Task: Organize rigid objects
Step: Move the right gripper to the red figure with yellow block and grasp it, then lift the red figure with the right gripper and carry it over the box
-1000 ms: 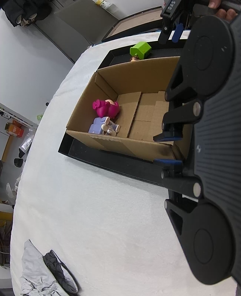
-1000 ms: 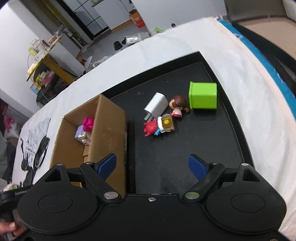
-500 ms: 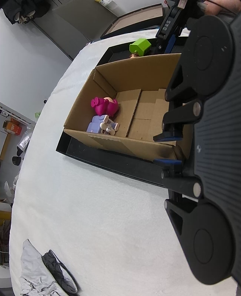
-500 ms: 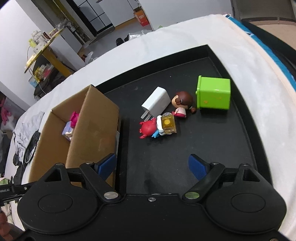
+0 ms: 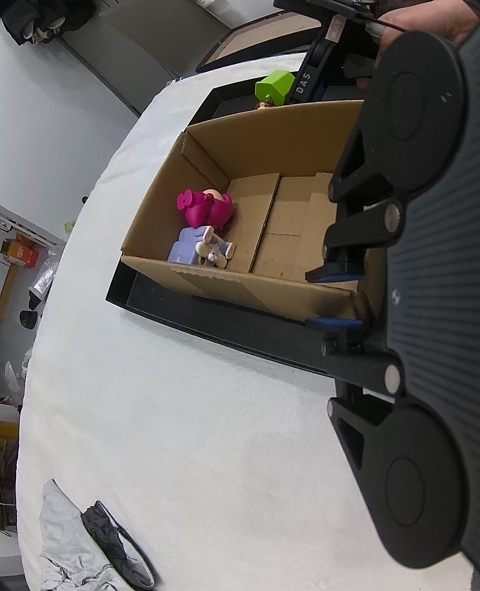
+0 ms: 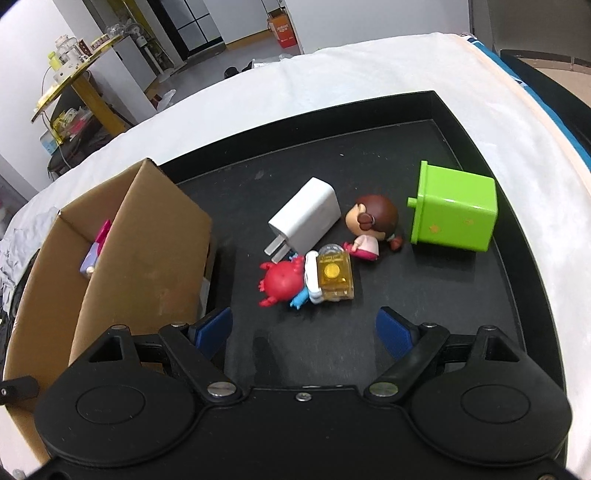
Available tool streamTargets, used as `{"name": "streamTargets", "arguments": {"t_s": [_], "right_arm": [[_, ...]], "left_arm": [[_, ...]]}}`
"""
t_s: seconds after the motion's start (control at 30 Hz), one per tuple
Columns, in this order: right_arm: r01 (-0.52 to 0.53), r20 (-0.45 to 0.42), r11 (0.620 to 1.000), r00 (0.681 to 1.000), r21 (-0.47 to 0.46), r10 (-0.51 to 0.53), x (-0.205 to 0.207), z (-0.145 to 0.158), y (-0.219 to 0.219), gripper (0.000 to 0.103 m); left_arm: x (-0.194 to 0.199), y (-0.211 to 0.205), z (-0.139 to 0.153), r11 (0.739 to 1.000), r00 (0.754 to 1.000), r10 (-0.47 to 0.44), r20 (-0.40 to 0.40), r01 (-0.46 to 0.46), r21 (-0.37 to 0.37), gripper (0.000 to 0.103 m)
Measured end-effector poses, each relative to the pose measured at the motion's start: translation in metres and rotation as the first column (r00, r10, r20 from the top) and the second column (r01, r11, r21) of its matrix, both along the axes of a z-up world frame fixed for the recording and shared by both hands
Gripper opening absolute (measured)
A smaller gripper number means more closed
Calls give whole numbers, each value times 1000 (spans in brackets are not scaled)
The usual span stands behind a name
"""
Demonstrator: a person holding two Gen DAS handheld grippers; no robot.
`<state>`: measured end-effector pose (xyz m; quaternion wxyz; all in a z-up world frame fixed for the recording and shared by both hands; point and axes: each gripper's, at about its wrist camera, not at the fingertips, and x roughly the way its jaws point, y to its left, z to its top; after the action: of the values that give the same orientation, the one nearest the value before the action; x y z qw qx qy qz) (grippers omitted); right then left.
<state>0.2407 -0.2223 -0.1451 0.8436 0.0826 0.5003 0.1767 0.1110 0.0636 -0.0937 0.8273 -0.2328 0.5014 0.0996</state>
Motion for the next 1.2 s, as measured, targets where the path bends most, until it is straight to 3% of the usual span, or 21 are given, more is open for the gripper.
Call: {"name": "streamTargets", "arguments": {"t_s": [0.43,0.57,1.2], "right_arm": [[-14,67,999,998,-44,17,11,-6,10,86],[-11,90,998,996,-64,17,9,-4,10,59],[46,29,999,998,-8,-46,-19,24,-17,59]], "left_arm": [[4,-4,0,1000,1000,3,-15,-3,20,16],[5,-5,0,1000,1000,3,-20,-2,27,16],[-1,-3,4,1000,1000,11,-5,-10,23,16]]}}
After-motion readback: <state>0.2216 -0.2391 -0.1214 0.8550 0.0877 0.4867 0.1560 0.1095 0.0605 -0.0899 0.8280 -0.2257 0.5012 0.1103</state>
